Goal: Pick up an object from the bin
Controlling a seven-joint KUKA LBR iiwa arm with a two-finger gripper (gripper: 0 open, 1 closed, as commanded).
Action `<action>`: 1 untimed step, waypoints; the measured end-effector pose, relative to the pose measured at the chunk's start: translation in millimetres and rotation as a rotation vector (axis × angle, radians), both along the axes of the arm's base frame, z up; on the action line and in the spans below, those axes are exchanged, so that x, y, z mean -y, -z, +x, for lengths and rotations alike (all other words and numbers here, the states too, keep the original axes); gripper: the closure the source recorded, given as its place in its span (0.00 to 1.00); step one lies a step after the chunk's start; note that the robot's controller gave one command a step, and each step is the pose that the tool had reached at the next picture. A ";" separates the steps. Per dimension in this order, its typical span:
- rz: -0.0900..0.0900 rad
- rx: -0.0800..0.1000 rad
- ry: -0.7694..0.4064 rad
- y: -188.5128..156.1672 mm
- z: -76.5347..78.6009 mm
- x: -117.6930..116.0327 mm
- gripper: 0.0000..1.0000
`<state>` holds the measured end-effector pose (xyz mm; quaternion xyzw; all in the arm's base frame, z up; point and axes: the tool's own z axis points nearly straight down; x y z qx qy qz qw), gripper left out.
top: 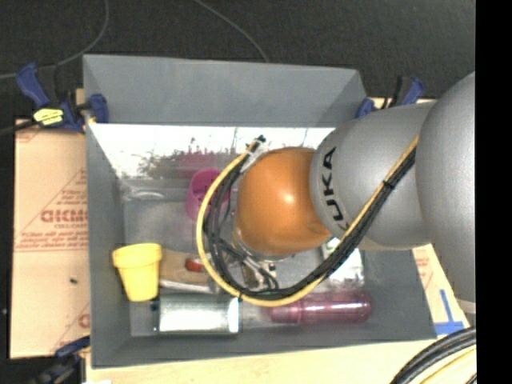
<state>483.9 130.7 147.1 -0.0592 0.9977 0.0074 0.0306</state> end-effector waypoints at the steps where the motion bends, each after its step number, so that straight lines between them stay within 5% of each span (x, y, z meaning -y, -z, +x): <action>1: 0.000 -0.001 0.000 -19.0 -0.2 0.0 1.00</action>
Offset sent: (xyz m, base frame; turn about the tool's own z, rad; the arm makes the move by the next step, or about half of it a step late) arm -0.0001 -0.0002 0.0121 0.0000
